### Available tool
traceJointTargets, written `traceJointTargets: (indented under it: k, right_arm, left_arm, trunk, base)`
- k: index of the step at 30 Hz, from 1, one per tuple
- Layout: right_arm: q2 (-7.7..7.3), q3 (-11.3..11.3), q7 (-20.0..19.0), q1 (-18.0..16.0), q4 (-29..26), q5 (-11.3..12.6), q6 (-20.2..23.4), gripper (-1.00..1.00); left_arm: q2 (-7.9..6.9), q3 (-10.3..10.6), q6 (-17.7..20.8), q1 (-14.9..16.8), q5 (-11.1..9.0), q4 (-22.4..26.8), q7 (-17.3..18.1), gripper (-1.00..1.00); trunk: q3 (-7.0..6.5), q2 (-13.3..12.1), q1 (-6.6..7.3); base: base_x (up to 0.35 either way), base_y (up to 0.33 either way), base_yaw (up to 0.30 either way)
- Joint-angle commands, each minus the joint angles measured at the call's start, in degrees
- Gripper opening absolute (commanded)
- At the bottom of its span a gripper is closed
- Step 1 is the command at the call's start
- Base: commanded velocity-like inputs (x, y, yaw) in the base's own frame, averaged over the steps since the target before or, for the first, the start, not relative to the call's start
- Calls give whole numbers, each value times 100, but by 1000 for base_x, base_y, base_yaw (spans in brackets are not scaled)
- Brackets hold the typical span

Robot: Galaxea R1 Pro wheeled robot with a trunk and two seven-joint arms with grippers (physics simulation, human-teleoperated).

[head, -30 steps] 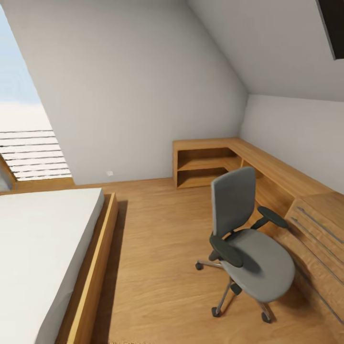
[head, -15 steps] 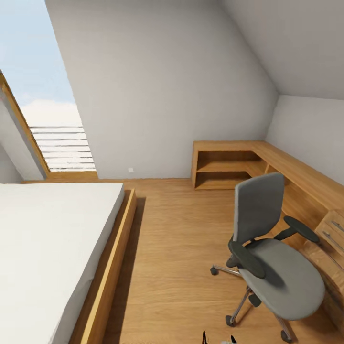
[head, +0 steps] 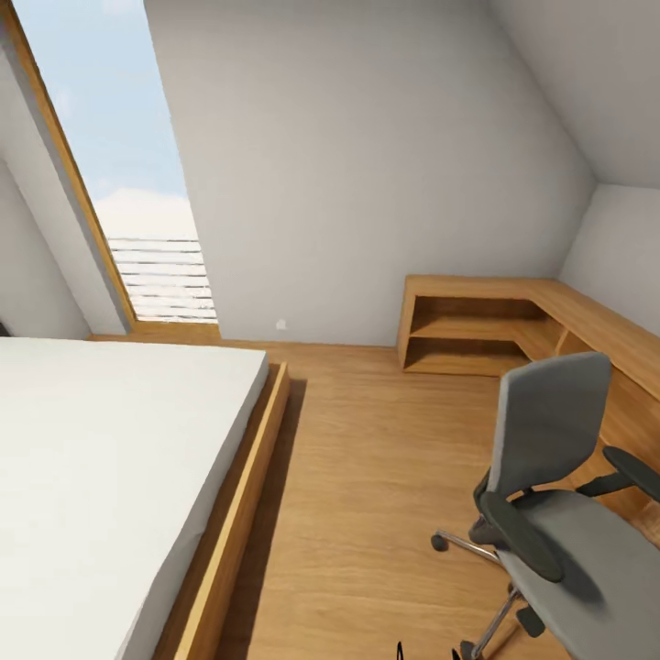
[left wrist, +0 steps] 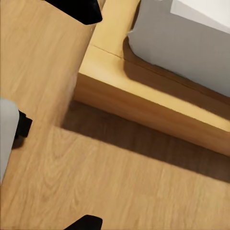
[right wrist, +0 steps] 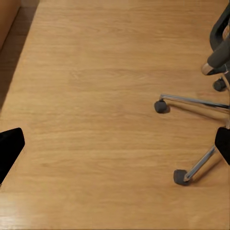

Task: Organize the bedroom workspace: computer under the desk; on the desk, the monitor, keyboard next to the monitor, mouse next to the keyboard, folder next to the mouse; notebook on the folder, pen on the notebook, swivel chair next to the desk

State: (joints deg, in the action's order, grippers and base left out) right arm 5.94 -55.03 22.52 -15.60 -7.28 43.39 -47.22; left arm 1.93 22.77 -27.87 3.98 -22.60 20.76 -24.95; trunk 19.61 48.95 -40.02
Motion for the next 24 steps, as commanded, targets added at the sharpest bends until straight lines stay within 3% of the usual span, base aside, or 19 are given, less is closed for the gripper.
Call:
traceJointTargets:
  k: [1, 7, 15, 24]
  right_arm:
    - [1, -50, 51, -4, 2, 10, -6, 100]
    - [-6, -45, 51, -4, 6, 11, -7, 100]
    - [-21, -43, 51, -4, 13, 3, -7, 100]
    - [-6, -49, 50, -4, 16, 3, 8, 100]
  left_arm:
    - [-2, 56, -24, 6, -5, -15, -45, 100]
    - [7, 67, -33, 6, 30, -35, -45, 100]
    - [9, 61, -35, 6, 40, -44, -45, 100]
    - [17, 61, -23, 6, 37, -53, -45, 100]
  trunk:
    - [7, 4, -4]
    - [0, 4, -4]
    - [-42, 4, -4]
    - [-69, 4, -4]
  base:
    - [306, 0, 47]
    - [298, 0, -23]
    - [71, 0, -220]
    - [279, 0, -139]
